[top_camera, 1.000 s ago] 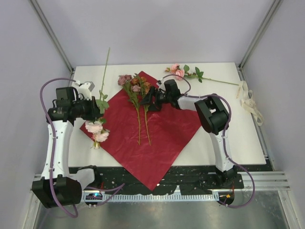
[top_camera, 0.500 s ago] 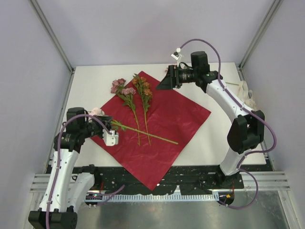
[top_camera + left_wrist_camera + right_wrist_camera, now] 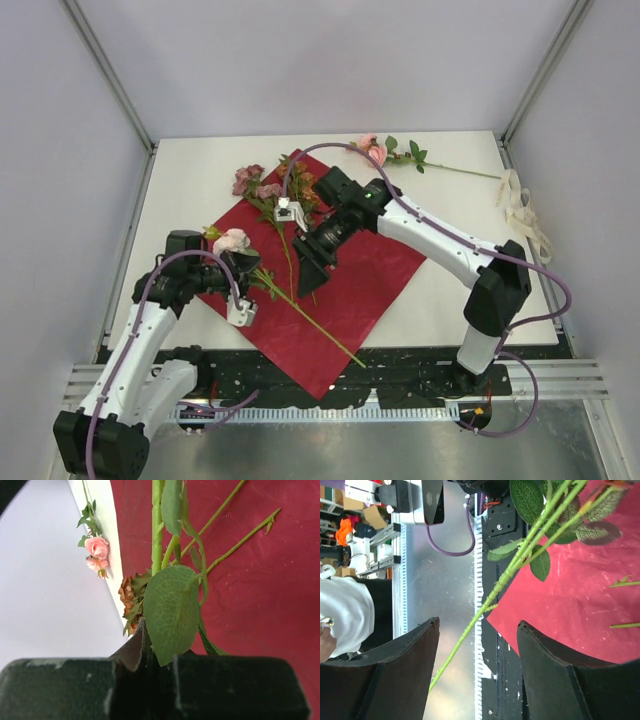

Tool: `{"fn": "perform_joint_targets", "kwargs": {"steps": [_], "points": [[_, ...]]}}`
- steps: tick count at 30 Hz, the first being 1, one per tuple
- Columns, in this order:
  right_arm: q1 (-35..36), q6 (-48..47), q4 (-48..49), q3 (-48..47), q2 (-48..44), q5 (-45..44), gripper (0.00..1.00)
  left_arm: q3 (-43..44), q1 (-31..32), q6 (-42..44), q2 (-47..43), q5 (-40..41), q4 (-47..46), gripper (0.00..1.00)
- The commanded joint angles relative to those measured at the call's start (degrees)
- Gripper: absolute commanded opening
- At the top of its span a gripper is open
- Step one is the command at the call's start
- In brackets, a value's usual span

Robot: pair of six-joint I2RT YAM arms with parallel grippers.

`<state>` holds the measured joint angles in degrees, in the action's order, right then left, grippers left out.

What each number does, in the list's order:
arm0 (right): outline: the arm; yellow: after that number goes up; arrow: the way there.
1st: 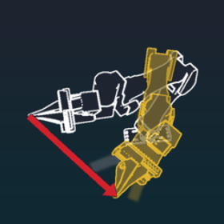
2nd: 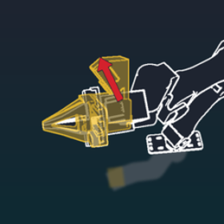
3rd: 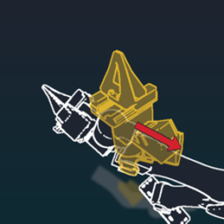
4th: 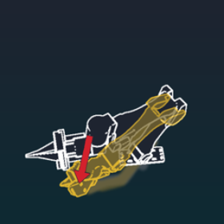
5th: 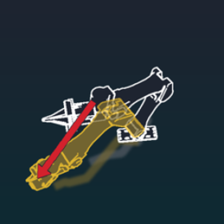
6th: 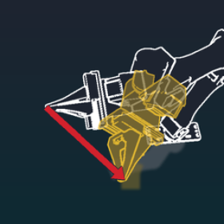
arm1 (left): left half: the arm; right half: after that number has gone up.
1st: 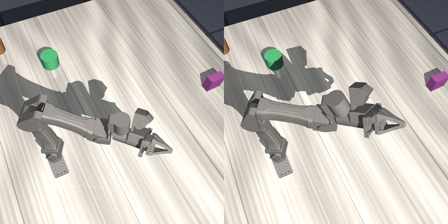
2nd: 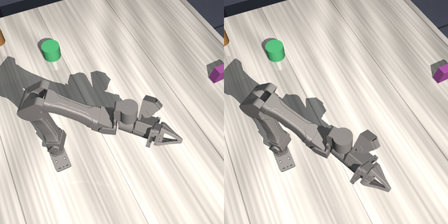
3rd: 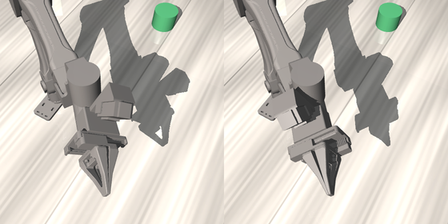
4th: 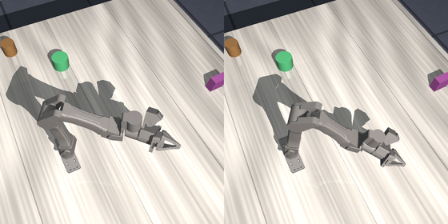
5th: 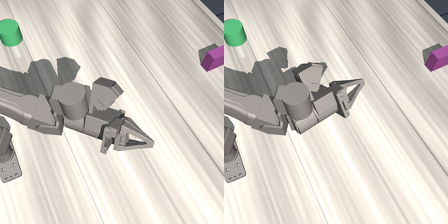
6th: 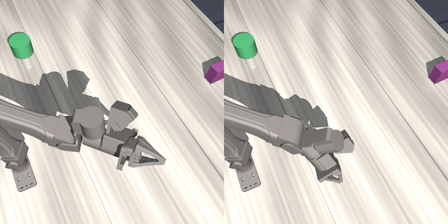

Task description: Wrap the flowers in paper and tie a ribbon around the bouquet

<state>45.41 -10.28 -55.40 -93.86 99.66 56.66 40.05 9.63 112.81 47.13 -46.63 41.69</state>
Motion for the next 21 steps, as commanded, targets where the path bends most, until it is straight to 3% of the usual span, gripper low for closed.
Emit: {"fn": "perform_joint_targets", "kwargs": {"steps": [1, 11, 12, 15, 16, 17, 19, 21], "points": [[2.0, 3.2, 1.8, -2.9, 3.2, -0.7, 0.68, 0.9, 1.7, 44.9, 0.4, -2.1, 1.0, 0.00], [6.4, 8.8, 5.0, -5.4, 10.4, 0.4, 0.62, 0.6, 4.3, 44.9, 0.1, -0.5, 1.1, 0.00], [6.6, 8.7, 5.0, -5.9, 10.6, 0.6, 0.55, 0.7, 4.3, 44.8, 0.4, -0.3, 1.3, 0.00], [7.4, 9.3, 5.3, -6.3, 11.3, 2.2, 0.47, 0.8, 4.3, 44.9, 0.9, 0.2, 1.0, 0.00], [7.7, 9.2, 5.4, -6.3, 11.4, 2.7, 0.20, 0.7, 4.3, 44.9, 1.0, 0.6, 0.8, 0.00], [7.9, 9.2, 5.7, -6.4, 11.4, 2.4, 0.06, 0.6, 4.3, 44.8, 1.2, 0.8, 0.4, 0.00], [7.4, 9.4, 5.9, -6.6, 11.0, 2.5, 0.06, 0.3, 4.3, 42.6, 0.7, 1.5, -0.4, 0.10], [5.8, 10.2, 7.0, -5.8, 9.9, 2.4, 0.06, 0.0, 4.3, 34.4, -0.8, 1.3, -3.6, 0.35]]}}
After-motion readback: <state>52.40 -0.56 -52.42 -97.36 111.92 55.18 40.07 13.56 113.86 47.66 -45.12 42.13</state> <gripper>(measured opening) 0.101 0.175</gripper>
